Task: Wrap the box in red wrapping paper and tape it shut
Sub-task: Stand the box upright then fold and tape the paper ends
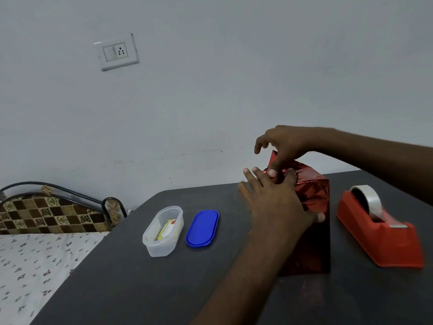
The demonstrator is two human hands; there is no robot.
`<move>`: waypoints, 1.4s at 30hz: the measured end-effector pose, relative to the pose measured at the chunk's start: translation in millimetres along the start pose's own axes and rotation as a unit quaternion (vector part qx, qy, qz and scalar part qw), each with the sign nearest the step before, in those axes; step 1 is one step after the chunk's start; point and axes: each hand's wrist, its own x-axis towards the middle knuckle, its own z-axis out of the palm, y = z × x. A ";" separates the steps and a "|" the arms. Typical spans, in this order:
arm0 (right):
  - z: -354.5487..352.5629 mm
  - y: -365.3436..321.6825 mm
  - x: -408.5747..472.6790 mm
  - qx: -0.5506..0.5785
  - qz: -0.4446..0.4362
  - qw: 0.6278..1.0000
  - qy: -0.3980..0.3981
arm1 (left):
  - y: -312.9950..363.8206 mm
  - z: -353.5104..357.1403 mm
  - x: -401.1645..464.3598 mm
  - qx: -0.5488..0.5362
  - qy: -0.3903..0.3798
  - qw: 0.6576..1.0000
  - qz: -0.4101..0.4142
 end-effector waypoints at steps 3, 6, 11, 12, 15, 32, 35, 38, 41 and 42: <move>-7.0 3.7 0.5 0.031 -0.006 0.999 -0.033 | 1.8 -0.4 0.1 -0.002 -0.004 1.000 -0.003; -10.3 -2.3 4.1 0.046 -0.009 0.994 -0.101 | 2.7 -0.5 -0.6 -0.004 -0.004 1.000 -0.006; 1.1 -3.2 11.5 0.051 0.016 0.987 -0.151 | -0.2 0.5 -0.1 -0.014 0.000 1.000 -0.005; 1.8 -2.2 10.6 0.063 0.018 0.987 -0.149 | -0.5 0.6 0.4 -0.013 0.003 1.000 -0.004; -1.7 2.4 7.0 0.086 0.024 0.988 -0.129 | 0.9 0.5 1.4 -0.010 -0.001 1.000 -0.001; -1.1 10.2 7.5 0.198 -0.015 0.963 -0.185 | 1.6 -1.5 0.2 -0.003 -0.003 1.000 0.001; -10.9 13.0 1.9 0.204 0.004 0.963 -0.175 | 1.5 -0.3 -0.7 -0.003 -0.001 1.000 -0.001; -4.8 15.7 0.8 0.187 0.014 0.964 -0.187 | 1.0 0.2 -1.8 -0.001 0.001 1.000 -0.001; 8.7 23.8 -1.6 0.219 0.025 0.961 -0.169 | 0.2 -0.6 -0.3 -0.001 0.000 1.000 -0.001; 10.2 26.1 -2.8 0.228 0.028 0.960 -0.159 | 0.0 -0.9 0.3 0.001 -0.002 1.000 -0.001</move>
